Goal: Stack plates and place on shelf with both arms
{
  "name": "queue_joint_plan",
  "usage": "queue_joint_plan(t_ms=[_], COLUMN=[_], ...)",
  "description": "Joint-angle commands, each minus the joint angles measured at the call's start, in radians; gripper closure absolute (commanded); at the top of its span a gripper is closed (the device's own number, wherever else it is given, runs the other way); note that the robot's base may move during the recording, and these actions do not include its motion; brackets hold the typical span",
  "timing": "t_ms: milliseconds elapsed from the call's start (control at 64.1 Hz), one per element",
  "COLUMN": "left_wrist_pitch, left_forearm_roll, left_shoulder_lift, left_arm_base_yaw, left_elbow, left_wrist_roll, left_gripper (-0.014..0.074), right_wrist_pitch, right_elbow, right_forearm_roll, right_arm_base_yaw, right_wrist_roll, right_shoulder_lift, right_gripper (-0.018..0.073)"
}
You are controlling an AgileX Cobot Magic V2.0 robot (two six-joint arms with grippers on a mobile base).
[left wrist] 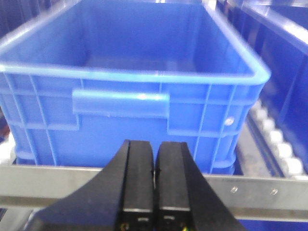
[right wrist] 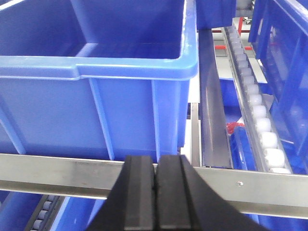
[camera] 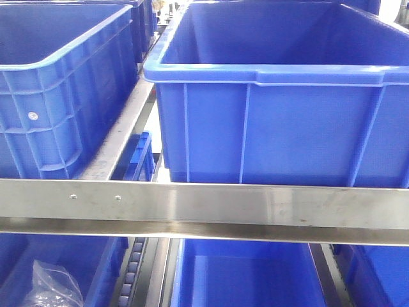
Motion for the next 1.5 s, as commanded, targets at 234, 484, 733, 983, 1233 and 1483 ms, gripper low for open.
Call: queue_joint_plan(t_ms=[234, 484, 733, 983, 1233, 1483], left_wrist_pitch=[0.010, 0.001, -0.035, -0.065, -0.065, -0.065], left_forearm_roll=[-0.009, -0.001, 0.123, 0.121, 0.121, 0.121], left_shoulder_lift=[-0.122, -0.121, -0.121, -0.121, -0.121, -0.121], left_arm_base_yaw=[-0.008, -0.008, -0.008, -0.008, -0.008, -0.008], left_elbow=[0.002, 0.002, 0.002, 0.002, 0.002, 0.002], left_wrist_roll=[-0.010, -0.008, 0.003, 0.003, 0.003, 0.003], left_gripper=[0.0514, 0.0514, 0.0514, 0.0514, 0.0514, 0.0514], right_wrist_pitch=[-0.086, -0.086, -0.086, -0.086, -0.086, -0.086], right_elbow=[0.002, 0.002, 0.002, 0.002, 0.002, 0.002], right_forearm_roll=[-0.006, -0.006, -0.006, -0.006, -0.006, -0.006], right_arm_base_yaw=[-0.007, -0.007, -0.007, -0.007, -0.007, -0.007], right_wrist_roll=[-0.003, -0.003, -0.003, -0.003, -0.003, -0.003], right_shoulder_lift=[-0.019, -0.019, -0.019, -0.019, -0.019, -0.019], right_gripper=[0.0511, 0.0511, 0.0511, 0.0511, 0.0511, 0.0511])
